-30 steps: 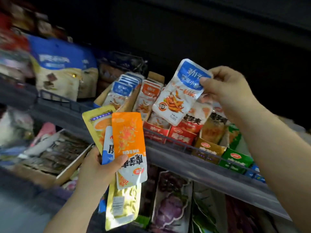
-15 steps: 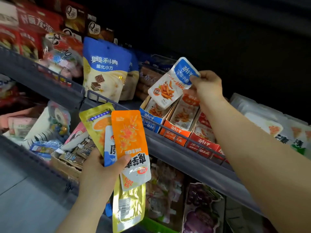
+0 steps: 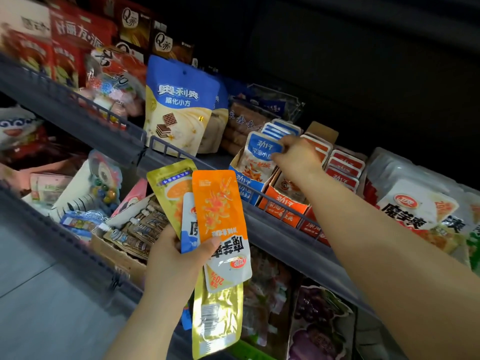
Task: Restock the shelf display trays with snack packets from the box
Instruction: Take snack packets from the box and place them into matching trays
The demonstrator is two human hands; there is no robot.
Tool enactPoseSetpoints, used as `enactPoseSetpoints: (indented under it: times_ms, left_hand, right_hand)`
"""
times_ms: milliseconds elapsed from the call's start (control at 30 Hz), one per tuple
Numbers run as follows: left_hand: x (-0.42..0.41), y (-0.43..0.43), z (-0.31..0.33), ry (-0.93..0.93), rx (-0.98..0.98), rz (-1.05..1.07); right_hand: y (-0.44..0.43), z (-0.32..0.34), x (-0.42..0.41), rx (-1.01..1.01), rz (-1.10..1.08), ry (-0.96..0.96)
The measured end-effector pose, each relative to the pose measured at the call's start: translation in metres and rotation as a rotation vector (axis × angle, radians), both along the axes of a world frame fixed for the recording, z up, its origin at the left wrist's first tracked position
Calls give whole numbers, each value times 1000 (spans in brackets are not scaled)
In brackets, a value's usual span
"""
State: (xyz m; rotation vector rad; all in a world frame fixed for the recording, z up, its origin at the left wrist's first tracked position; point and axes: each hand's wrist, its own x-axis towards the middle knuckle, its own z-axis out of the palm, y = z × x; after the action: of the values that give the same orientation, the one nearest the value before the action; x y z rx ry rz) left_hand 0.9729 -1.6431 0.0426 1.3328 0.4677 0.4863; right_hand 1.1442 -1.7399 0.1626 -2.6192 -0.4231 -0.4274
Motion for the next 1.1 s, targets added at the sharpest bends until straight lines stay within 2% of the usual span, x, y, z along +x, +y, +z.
enactPoseSetpoints:
  times_ms: [67,133,267,367,500,633,733,833,933,1100]
  left_hand:
    - [0,-2,0,-12,3,-12]
    - [0,-2,1,-17,0,-10]
    - [2,-5,2,-16,-7,-22]
    - [2,-8,3,-34,-22,-51]
    - [2,-13,3,-61,-59,-87]
    - [1,-17,6,-102,-102,-89]
    - [2,-24,8,-139,-127,-78]
    - [2,-36,11,-131,-131,-92]
    - [4,-52,15,-155,-82,-132]
    - [6,-82,22,-161,34,-208]
  right_hand:
    - [-3,-7,4,-22,-35,26]
    - [-4,-12,5,66,-25,35]
    - [-8,-12,-8,47,2,-109]
    - [-11,-11,-28,159,135,-155]
    - [-19,-12,-62,277,306,75]
    - [-42,-22,-87,304,279,289]
    - [-57,-39,-101,317,316,519]
    - [-69,-53,-109,423,357,481]
    - [-83,-56,-113,595,296,467]
    - [-114,-60,-119,624,211,419]
